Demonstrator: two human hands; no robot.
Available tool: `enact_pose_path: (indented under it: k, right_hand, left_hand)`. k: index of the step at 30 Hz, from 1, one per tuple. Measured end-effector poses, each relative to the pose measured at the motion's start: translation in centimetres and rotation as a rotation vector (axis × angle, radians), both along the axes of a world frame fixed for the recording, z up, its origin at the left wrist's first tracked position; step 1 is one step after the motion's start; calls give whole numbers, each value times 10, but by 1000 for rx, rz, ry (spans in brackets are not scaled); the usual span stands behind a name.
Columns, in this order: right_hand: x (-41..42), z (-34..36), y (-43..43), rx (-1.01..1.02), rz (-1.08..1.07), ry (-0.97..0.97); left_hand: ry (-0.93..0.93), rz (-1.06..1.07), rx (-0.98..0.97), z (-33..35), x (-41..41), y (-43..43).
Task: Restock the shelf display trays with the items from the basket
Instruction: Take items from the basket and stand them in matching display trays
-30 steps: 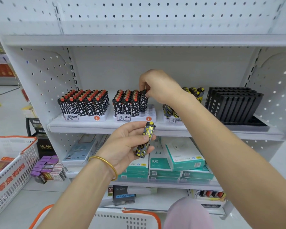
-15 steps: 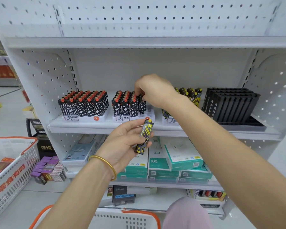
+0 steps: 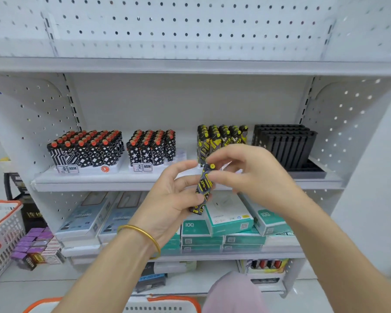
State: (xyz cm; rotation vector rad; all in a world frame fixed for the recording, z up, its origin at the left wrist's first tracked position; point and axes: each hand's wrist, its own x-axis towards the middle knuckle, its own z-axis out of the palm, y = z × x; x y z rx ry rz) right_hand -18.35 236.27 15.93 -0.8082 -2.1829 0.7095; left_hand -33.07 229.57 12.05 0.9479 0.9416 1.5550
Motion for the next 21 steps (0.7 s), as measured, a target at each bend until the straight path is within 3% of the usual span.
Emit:
enact_pose_path:
  k: [5, 7, 9, 12, 17, 21]
  right_hand:
    - [26, -6, 13, -91, -36, 150]
    - [37, 5, 24, -99, -70, 235]
    - [44, 19, 37, 27, -164, 254]
    - [40, 32, 55, 266, -293, 130]
    - [27, 36, 76, 454, -307, -189]
    - [20, 29, 75, 477, -232, -179]
  left_hand:
    - [311, 80, 58, -2, 30, 18]
    - [611, 285, 181, -2, 35, 28]
    - [986, 553, 343, 1, 32, 38]
    - [1307, 716, 441, 4, 23, 56]
    - [1529, 625, 454, 4, 25, 70]
    - [1506, 611, 447, -3, 18, 73]
